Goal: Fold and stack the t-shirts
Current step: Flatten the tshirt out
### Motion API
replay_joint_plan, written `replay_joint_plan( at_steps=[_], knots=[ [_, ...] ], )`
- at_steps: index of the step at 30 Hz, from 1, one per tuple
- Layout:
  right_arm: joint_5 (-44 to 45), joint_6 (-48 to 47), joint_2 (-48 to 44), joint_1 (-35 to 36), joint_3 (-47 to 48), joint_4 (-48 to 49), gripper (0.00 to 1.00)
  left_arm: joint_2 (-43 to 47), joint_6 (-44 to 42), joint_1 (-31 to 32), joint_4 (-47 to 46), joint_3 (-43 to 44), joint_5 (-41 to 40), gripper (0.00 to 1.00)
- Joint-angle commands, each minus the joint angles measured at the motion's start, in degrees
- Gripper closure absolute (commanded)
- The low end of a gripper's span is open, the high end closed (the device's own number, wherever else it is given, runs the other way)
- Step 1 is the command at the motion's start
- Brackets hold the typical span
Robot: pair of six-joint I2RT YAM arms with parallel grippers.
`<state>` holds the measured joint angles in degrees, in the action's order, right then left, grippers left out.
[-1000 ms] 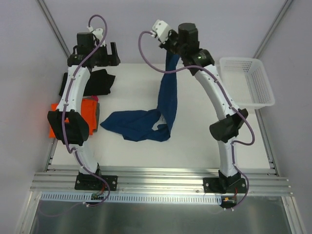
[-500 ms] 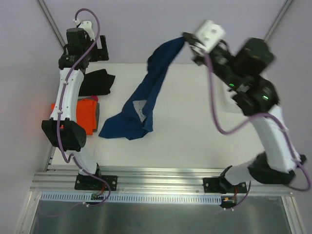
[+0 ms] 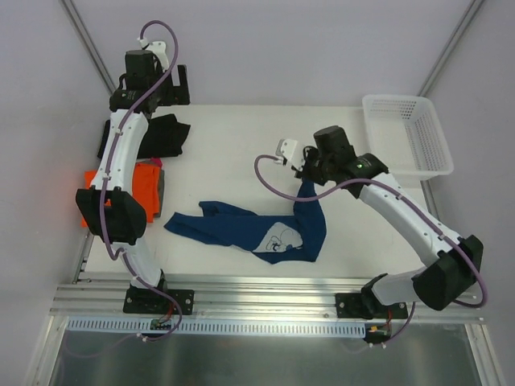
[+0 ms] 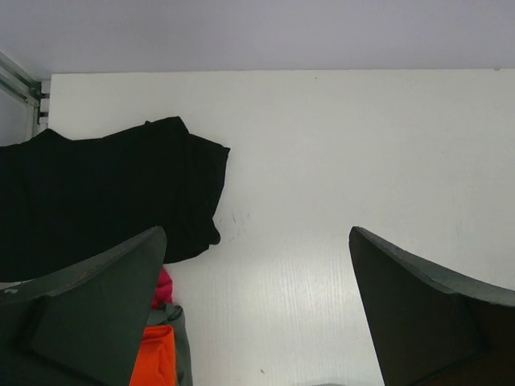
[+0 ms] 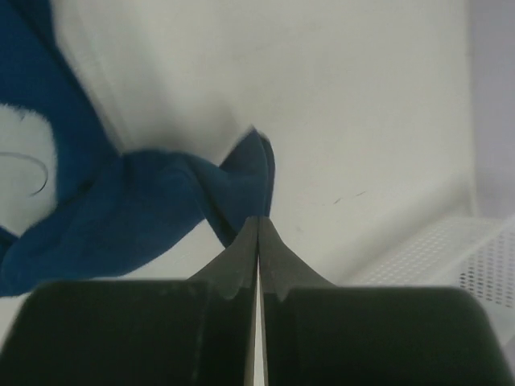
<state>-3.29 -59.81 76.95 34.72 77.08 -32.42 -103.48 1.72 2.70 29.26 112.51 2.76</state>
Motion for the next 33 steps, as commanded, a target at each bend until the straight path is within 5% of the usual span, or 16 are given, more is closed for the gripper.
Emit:
replay_joint_plan(
  at_steps=[1, 9, 13, 15, 22, 33],
  knots=[
    [-3.5, -1.7, -4.1, -0.3, 1.5, -3.3, 1.00, 2.5, -0.4, 0.6, -1.1, -0.6, 0.8, 0.01],
    [-3.1, -0.1, -1.4, -0.4, 6.8, -4.0, 1.00, 4.8, 5.3, 0.6, 0.8, -11.0, 11.6, 0.02],
    [-1.7, 1.3, -3.0, -0.2, 9.6, -5.4, 0.99, 7.1, 9.7, 0.7, 2.8, -24.6, 23.7, 0.30],
    [-0.6, 1.6, -3.4, -0.3, 12.1, -6.3, 0.99, 8.2, 11.3, 0.8, 4.6, -27.6, 27.5, 0.35],
    [5.4, 3.7, -5.6, -2.8, 16.0, -2.7, 0.99, 12.0, 12.6, 0.8, 9.9, -37.1, 35.5, 0.30],
    [8.7, 2.2, 1.3, -7.1, 22.6, 4.6, 0.99, 9.8, 14.0, 2.4, 11.8, -39.7, 41.2, 0.31]
  ],
)
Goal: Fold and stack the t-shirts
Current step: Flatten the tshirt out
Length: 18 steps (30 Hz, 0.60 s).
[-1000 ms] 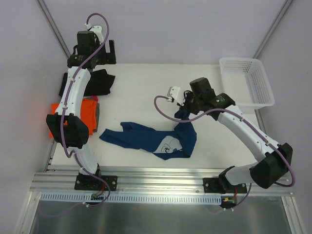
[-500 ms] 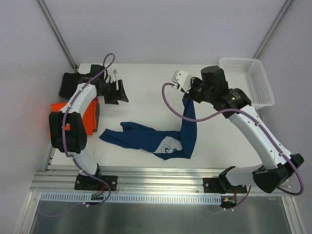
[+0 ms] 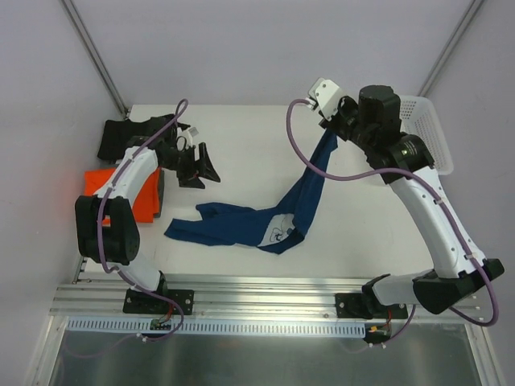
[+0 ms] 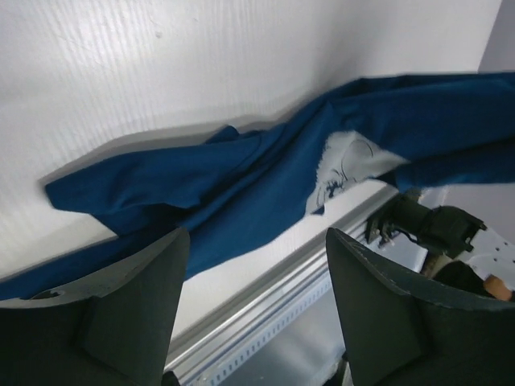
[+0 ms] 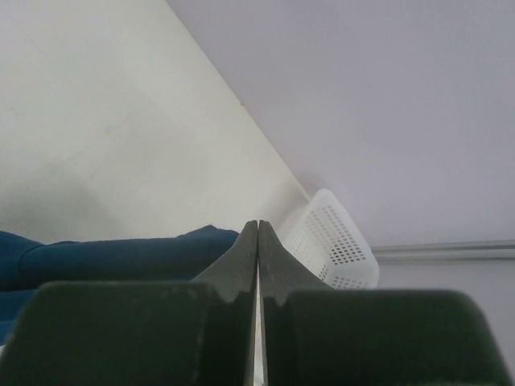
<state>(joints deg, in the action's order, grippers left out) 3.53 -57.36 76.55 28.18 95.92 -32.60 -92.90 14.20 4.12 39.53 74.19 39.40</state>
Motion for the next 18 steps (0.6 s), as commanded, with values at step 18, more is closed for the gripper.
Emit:
replay_joint_plan(
  at_steps=[18],
  knots=[
    [3.7, -1.0, 4.2, -1.3, 4.7, 5.2, 0.99, -8.5, -2.7, 1.3, 7.8, -5.4, 7.2, 0.39]
  ],
)
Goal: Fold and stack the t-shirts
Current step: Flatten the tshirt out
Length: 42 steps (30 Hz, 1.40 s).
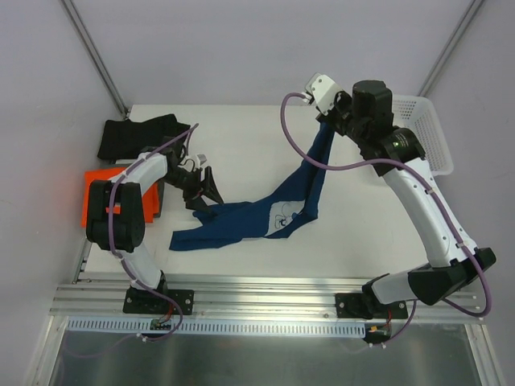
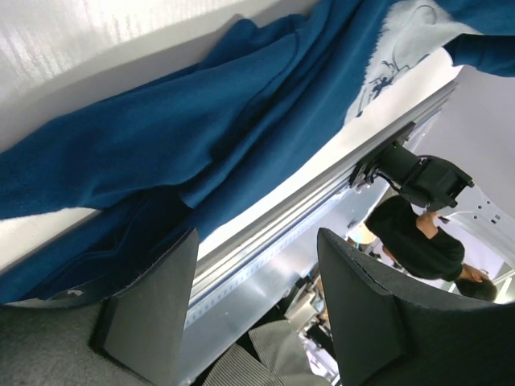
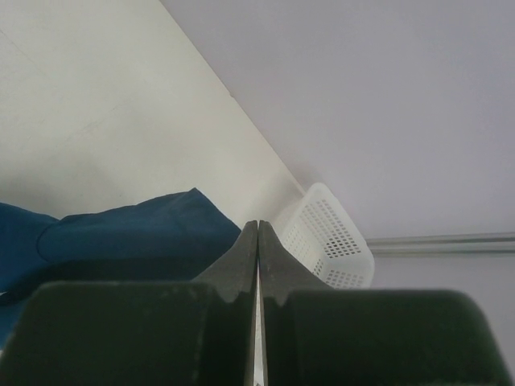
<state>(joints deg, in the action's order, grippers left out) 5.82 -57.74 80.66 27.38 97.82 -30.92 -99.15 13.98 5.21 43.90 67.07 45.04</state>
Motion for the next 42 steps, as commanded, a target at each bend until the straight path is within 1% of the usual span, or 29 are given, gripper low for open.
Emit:
replay_joint_plan(
  at_steps=[1, 8, 12, 16, 19, 21, 23, 26, 29, 30, 33, 35, 38, 42],
  knots=[
    [1.5, -0.7, 0.2, -0.5, 3.0, 3.5, 1.00, -2.6, -2.5, 0.2, 3.6, 1.8, 1.5, 0.39],
    [1.5, -1.0, 0.8, -0.7, 3.9, 3.7, 0.99, -5.7, -1.6, 0.2, 3.6, 2.2, 0.8, 0.39],
    [1.3, -0.6, 0.5, -0.9, 3.3, 3.6, 0.99, -8.0, -1.1, 0.2, 3.4, 4.3, -0.2, 0.39],
    [1.3, -0.6, -0.3, -1.0, 2.0, 3.6, 0.99, -11.2, -0.4, 0.4, 2.8, 7.1, -0.6, 0.46],
    [1.5, -0.8, -1.1, -1.3, 1.4, 3.5, 0.99, -14.0, 0.1, 0.8, 2.1, 10.2, -0.9, 0.53],
    [1.6, -0.8, -1.3, -1.4, 1.1, 3.4, 0.99, -15.6, -0.2, 1.5, 2.1, 12.4, -1.1, 0.54],
    [1.6, -1.0, -1.6, -1.5, 1.1, 3.3, 0.99, -16.0, -0.2, 1.8, 2.0, 12.7, -1.1, 0.54],
    [1.9, -1.2, -1.8, -1.8, 1.2, 3.2, 0.99, -15.4, -0.2, 2.0, 2.1, 11.6, -0.9, 0.56],
    [1.8, -1.0, -2.0, -1.9, 1.4, 3.2, 0.99, -12.0, -1.2, 1.6, 2.9, 9.8, -2.1, 0.58],
    [1.7, -0.9, -2.2, -1.9, 1.4, 3.1, 0.99, -9.3, -1.7, 1.5, 3.3, 8.8, -2.7, 0.58],
    [1.5, -0.7, -2.4, -2.2, 0.9, 3.1, 1.00, -3.9, -2.5, 0.2, 4.3, 6.4, -5.6, 0.50],
    [1.4, -0.5, -2.4, -2.2, 0.5, 3.1, 0.99, -1.3, -2.9, -0.4, 4.8, 5.0, -5.9, 0.48],
    [1.1, -0.4, -2.5, -2.2, 0.3, 3.4, 0.99, -0.9, -3.3, -0.4, 5.1, 3.0, -6.1, 0.46],
    [1.1, -0.7, -2.1, -2.3, 1.0, 3.5, 0.99, -3.8, -3.4, -0.2, 5.1, 3.7, -5.7, 0.46]
  ],
)
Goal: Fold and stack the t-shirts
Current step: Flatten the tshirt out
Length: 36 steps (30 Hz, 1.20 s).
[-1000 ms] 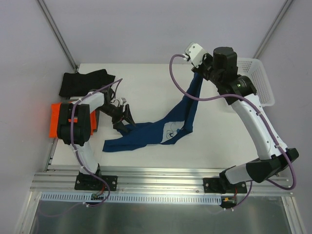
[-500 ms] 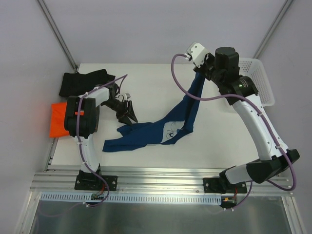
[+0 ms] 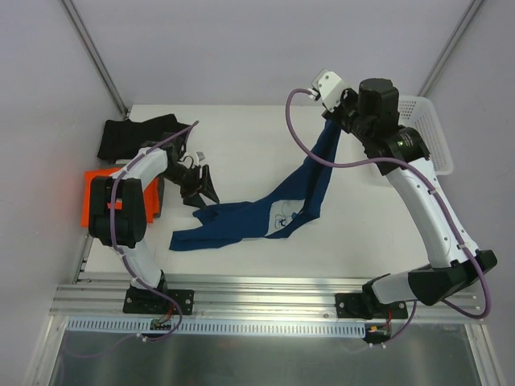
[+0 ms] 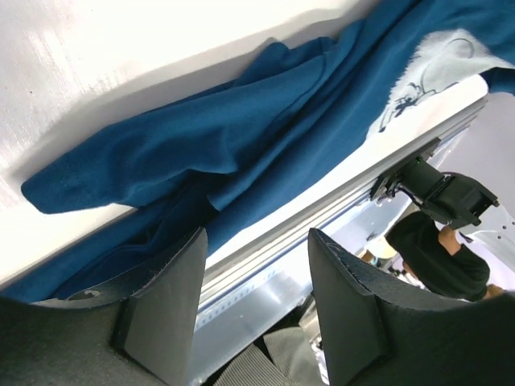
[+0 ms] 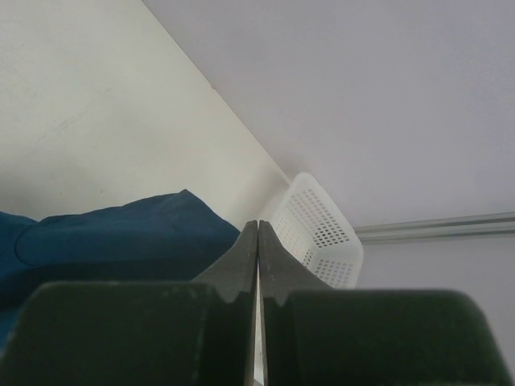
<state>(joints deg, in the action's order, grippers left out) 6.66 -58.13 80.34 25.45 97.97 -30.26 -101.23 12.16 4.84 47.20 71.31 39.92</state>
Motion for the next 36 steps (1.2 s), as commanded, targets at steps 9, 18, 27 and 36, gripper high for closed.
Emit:
replay_joint_plan(
  at_steps=[9, 18, 27, 36],
  knots=[
    [1.0, -0.8, -2.2, -1.3, 0.5, 2.2, 0.99, -8.4, -1.4, 0.6, 1.8, 1.1, 0.7, 0.51],
    [0.6, -0.4, -1.1, -2.8, 0.1, 2.8, 1.00, -12.3, -1.1, 1.3, 2.1, 4.7, 1.9, 0.55],
    [0.1, 0.0, 1.7, -2.7, 2.7, 2.8, 0.99, -14.7, -1.2, 3.0, 1.9, 8.4, 2.6, 0.68],
    [0.5, -0.3, 1.5, -2.9, 2.0, 2.9, 0.99, -7.8, -2.8, 2.5, 4.2, 4.0, 0.3, 0.52]
  ],
)
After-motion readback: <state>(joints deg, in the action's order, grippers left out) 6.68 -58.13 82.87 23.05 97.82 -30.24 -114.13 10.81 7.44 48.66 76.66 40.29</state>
